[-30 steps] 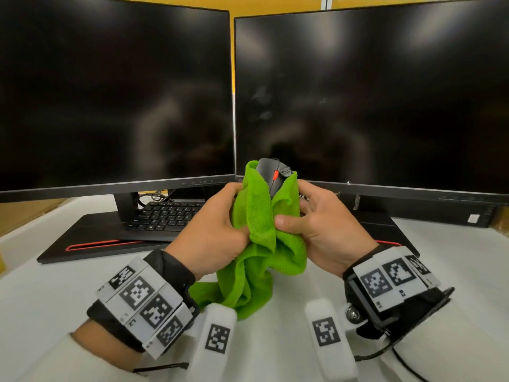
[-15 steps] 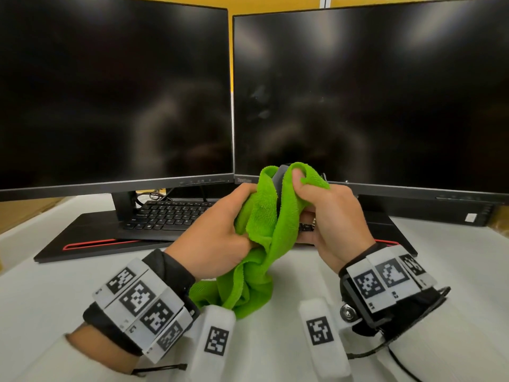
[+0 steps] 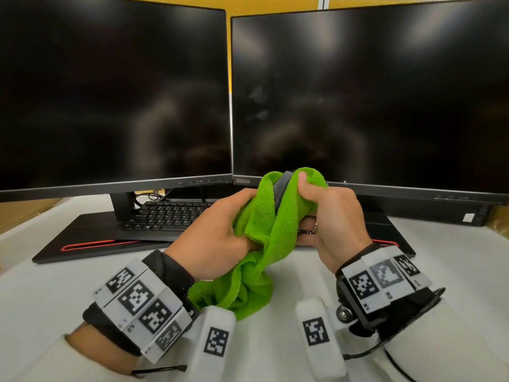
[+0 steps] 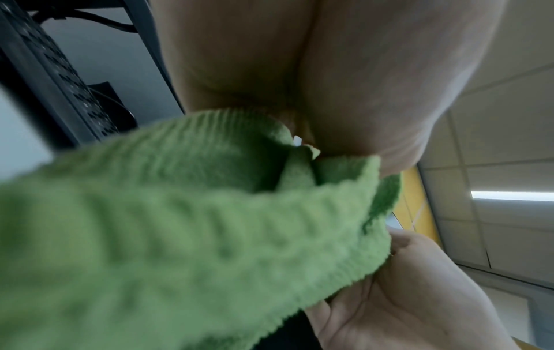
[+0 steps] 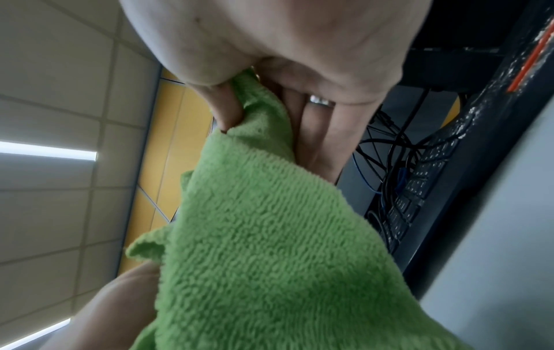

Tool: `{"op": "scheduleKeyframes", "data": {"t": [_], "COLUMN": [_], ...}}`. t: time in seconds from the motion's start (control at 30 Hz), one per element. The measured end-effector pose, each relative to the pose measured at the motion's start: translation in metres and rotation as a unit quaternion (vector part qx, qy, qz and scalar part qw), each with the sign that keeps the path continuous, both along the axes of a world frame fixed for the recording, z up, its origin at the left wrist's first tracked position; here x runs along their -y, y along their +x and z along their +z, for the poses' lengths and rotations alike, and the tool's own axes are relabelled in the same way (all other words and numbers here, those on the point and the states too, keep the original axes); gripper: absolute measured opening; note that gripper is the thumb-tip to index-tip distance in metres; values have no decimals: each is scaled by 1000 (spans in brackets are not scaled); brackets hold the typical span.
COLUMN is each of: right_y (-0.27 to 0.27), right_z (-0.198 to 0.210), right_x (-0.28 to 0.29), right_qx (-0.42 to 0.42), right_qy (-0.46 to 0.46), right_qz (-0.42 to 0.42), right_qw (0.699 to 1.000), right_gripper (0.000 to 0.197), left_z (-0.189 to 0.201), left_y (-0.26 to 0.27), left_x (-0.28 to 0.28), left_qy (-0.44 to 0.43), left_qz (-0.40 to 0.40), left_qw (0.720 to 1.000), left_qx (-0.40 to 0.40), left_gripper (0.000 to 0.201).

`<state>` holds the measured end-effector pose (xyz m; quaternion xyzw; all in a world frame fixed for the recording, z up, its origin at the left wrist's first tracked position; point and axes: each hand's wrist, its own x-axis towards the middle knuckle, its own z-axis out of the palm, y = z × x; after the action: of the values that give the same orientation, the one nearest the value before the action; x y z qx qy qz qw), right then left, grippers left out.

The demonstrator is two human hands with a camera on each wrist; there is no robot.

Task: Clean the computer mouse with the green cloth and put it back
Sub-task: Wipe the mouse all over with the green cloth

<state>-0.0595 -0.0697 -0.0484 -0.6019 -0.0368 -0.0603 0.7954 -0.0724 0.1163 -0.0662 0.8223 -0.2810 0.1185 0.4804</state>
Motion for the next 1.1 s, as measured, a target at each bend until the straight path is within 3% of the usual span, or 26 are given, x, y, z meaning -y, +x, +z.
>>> {"op": "scheduleKeyframes", "data": {"t": [0.17,0.3,0.4,0.47,0.87,1.1], "right_y": [6,7,8,11,15,16], "right_z": [-8,-15,-22,-24,-16,-14], "right_x": [0,-1,-4,-3,12,16], "right_qx": [27,82,134,142,150,144], "right_qy": [4,-36,-45,-45,-39,-18], "right_qz": [20,84,124,136,186,175], "right_qw": [999,992,982,979,970,974], "right_gripper": [34,18,58,67,74,78], "left_z": [1,-2,-4,-4,6,4], "left_y": [0,4,4,3,-1,0], "left_x": [-3,-5,-4,-3,-10,-9], "left_qy": [-54,-83,-111,-117,-147,-192], "left_qz": [-13,-2,-14,-21,-57,-73], "left_qw": [998,996,993,991,985,975], "left_qx": [-29,-27,-46,-54,-69,-85], "left_gripper": [58,59,57,55,47,46]}}
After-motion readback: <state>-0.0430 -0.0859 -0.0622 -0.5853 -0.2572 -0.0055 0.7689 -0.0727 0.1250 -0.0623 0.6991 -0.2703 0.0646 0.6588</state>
